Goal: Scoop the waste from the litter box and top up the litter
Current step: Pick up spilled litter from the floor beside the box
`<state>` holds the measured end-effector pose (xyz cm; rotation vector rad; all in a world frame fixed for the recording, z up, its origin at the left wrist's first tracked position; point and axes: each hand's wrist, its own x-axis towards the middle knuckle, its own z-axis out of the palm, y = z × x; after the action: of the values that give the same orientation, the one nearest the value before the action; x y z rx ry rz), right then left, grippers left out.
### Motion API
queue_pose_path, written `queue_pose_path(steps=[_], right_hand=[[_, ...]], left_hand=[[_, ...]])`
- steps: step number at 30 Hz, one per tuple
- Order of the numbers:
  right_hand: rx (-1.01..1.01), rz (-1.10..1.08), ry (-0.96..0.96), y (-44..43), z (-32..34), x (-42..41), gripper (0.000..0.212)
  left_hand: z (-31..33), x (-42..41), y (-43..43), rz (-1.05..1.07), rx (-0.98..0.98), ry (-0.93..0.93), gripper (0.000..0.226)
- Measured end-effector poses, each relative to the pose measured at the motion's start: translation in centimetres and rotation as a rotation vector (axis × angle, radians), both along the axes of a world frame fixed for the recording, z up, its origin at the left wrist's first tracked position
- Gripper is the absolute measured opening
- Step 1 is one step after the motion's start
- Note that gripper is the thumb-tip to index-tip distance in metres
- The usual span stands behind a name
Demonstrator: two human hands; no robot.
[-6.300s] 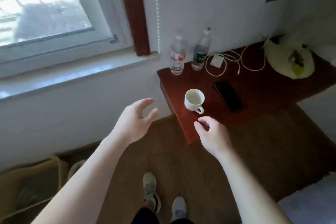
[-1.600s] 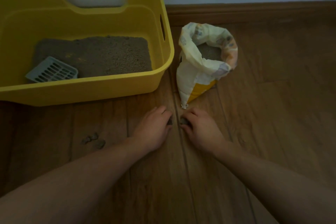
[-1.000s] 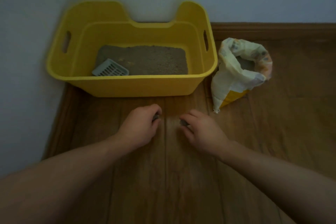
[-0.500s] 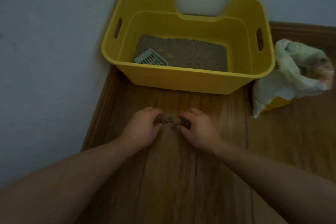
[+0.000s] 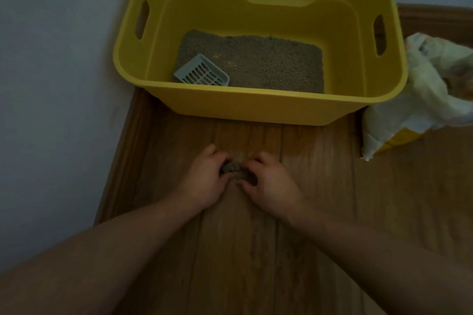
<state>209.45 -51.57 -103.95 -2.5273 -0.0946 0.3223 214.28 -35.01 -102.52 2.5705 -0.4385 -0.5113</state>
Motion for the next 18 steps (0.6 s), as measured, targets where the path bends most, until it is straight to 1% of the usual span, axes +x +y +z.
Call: queue_pose_path(steps=[6,10,13,17,18], right_hand=[[-0.022,0.046,-0.01,-0.3,0.3,0.0,0.037],[-0.039,0.063,0.001,-0.8,0.7,-0.1,0.034],[-0.051,0.06,0.012,-1.4,0.9,-0.3,0.034],[-0.027,0.02,0.007,-2.4,1.3,-0.6,0.034],[-0.011,0.007,-0.002,-2.6,1.5,-0.6,0.034]], left_hand=[[-0.1,0.1,0.1,-0.02,-0.003,-0.04,0.022],[0.1,0.1,0.0,-0.018,-0.044,-0.067,0.018],[0.3,0.3,-0.4,-0.052,-0.036,-0.057,0.02],[0.3,0.9,-1.1,-0.133,0.011,-0.029,0.038],[0.4,1.0,-1.3,-0.157,0.027,-0.023,0.038]])
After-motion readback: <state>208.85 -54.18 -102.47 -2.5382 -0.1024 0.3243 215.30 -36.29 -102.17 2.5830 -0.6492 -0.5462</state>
